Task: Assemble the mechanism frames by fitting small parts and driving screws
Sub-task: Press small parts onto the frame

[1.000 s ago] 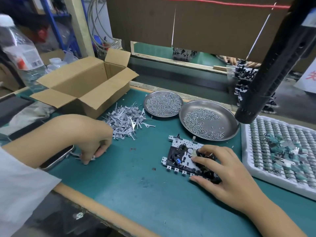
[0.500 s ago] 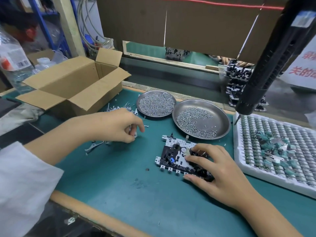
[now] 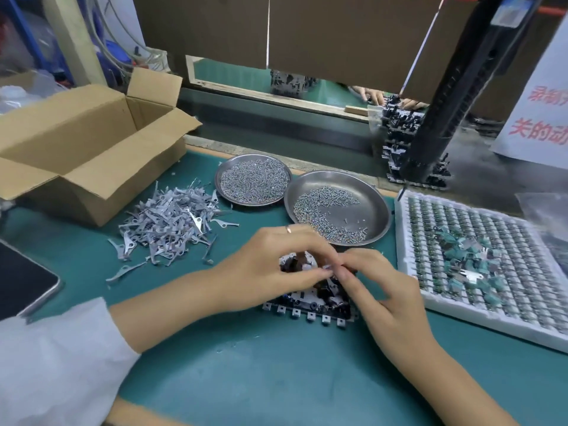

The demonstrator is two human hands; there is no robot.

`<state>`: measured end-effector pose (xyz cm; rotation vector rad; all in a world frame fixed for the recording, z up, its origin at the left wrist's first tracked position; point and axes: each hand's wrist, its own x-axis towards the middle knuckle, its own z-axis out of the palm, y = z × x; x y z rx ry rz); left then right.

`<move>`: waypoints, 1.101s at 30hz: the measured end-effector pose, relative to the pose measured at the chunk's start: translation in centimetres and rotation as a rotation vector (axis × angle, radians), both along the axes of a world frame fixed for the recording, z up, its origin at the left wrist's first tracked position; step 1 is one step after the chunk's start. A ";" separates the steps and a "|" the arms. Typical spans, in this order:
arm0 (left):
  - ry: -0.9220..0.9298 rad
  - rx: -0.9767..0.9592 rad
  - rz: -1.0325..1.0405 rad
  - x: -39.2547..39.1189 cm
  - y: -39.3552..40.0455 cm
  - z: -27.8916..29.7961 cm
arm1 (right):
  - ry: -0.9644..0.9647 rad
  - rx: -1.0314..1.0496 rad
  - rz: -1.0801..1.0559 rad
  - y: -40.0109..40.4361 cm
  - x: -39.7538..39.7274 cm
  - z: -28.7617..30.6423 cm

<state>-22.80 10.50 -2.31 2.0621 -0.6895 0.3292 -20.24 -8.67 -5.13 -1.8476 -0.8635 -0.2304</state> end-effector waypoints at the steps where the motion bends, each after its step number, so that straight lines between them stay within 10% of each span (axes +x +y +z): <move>1: -0.026 -0.006 0.014 0.0 0.0 -0.4 | 0.034 0.020 -0.002 0.0 0.0 -0.1; 33: 0.552 0.000 0.064 -0.3 2.0 -0.1 | -0.193 -0.233 0.033 0.1 -0.6 -0.7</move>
